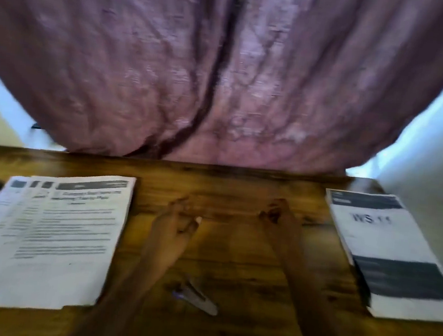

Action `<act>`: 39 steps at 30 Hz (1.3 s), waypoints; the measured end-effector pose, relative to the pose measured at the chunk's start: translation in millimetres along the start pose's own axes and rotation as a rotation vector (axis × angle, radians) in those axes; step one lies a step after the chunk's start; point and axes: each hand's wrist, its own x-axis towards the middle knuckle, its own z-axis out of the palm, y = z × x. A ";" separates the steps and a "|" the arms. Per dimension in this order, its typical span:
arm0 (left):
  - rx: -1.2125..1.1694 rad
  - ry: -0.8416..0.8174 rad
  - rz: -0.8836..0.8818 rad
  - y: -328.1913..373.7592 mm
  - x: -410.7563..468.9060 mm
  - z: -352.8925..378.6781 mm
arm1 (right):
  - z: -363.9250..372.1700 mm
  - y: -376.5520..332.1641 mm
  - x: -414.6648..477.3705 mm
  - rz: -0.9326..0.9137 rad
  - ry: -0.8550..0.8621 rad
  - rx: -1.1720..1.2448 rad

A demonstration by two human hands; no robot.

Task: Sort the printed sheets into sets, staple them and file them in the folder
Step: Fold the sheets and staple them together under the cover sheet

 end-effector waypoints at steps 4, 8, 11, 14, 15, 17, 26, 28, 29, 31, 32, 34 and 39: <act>-0.265 -0.331 -0.151 70.1 -10.1 131.4 | -107.0 100.6 22.3 0.178 0.162 -0.112; -0.520 -0.452 -0.449 135.7 -6.4 244.5 | -185.5 194.2 42.8 0.202 0.213 -0.366; -0.715 -0.449 -0.626 169.3 -3.2 299.0 | -215.8 234.4 56.8 0.195 0.149 -0.491; -0.972 -0.426 -0.743 186.6 1.9 329.9 | -220.6 260.1 61.0 0.133 0.073 -0.517; -0.978 -0.407 -0.756 191.4 3.8 336.1 | -217.8 268.2 60.2 0.111 0.084 -0.521; -0.972 -0.362 -0.780 196.7 9.0 347.5 | -209.8 290.0 59.5 0.068 0.123 -0.513; -0.690 -0.512 -0.884 203.1 30.3 333.8 | -202.6 297.5 58.7 0.030 0.123 -0.513; -0.616 -0.578 -0.855 204.3 24.2 339.1 | -201.6 296.5 59.3 0.047 0.125 -0.491; -0.591 -0.591 -0.819 204.6 18.3 344.8 | -201.1 297.6 59.8 0.045 0.133 -0.488; -0.544 -0.566 -0.703 204.0 7.7 356.0 | -202.0 296.9 59.6 0.050 0.134 -0.483; -0.535 -0.538 -0.653 201.8 4.0 360.7 | -201.9 296.1 59.4 0.053 0.148 -0.484; -0.540 -0.505 -0.591 198.1 -0.8 362.2 | -200.7 296.4 58.9 0.057 0.162 -0.483; -0.537 -0.445 -0.560 177.3 -0.6 333.7 | -190.6 271.9 55.0 0.063 0.087 -0.353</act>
